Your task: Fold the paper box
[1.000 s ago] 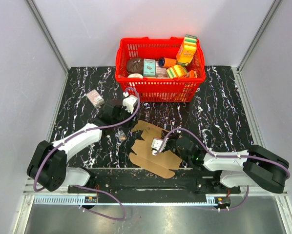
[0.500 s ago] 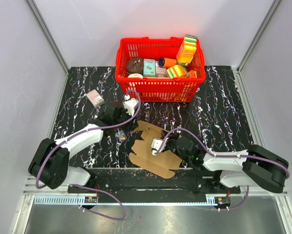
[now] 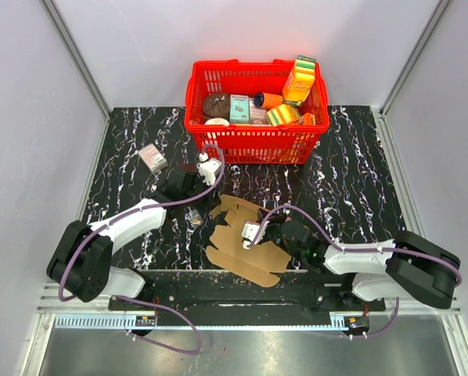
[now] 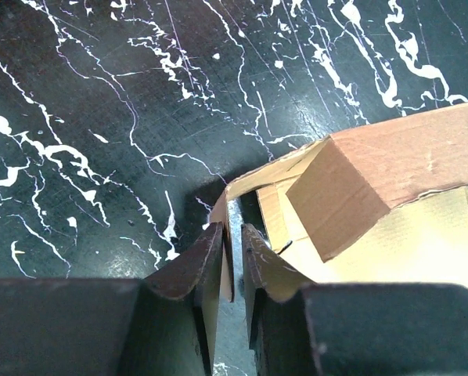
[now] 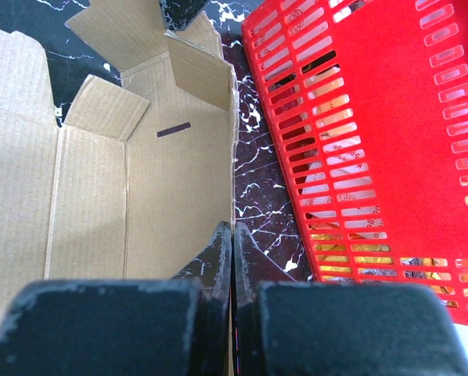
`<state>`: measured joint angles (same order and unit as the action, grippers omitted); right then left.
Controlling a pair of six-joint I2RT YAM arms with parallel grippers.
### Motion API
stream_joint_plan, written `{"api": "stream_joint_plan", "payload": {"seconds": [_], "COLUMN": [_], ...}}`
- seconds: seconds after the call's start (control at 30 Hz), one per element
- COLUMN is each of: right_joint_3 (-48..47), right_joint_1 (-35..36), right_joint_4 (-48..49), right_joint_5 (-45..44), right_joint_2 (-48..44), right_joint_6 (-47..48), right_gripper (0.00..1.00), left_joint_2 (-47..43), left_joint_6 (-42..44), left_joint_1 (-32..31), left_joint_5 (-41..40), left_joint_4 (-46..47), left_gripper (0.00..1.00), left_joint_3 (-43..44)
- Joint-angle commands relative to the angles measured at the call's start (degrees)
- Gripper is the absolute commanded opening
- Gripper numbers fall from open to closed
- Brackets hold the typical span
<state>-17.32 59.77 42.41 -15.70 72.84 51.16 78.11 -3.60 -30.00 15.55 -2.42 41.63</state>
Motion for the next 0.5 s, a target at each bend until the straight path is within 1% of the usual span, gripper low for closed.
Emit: {"api": "stream_joint_plan", "payload": {"seconds": [0.0,0.47], "right_joint_3": [-1.9,-2.1], "right_joint_1": [0.6,1.1], "right_joint_4": [2.6,5.5], "right_joint_5": [-0.8,-2.8], "right_joint_2": [0.6,2.7], "right_joint_6": [0.3,3.5], "right_gripper": [0.00,0.00], "left_joint_2": [-1.0,-0.7], "left_joint_6": [-2.9,-12.7], "left_joint_1": [0.2,0.1], "left_joint_5": [2.5,6.6], "left_joint_4": [3.0,2.9], "left_gripper": [0.19,0.16], "left_joint_3": [0.9,2.8]}}
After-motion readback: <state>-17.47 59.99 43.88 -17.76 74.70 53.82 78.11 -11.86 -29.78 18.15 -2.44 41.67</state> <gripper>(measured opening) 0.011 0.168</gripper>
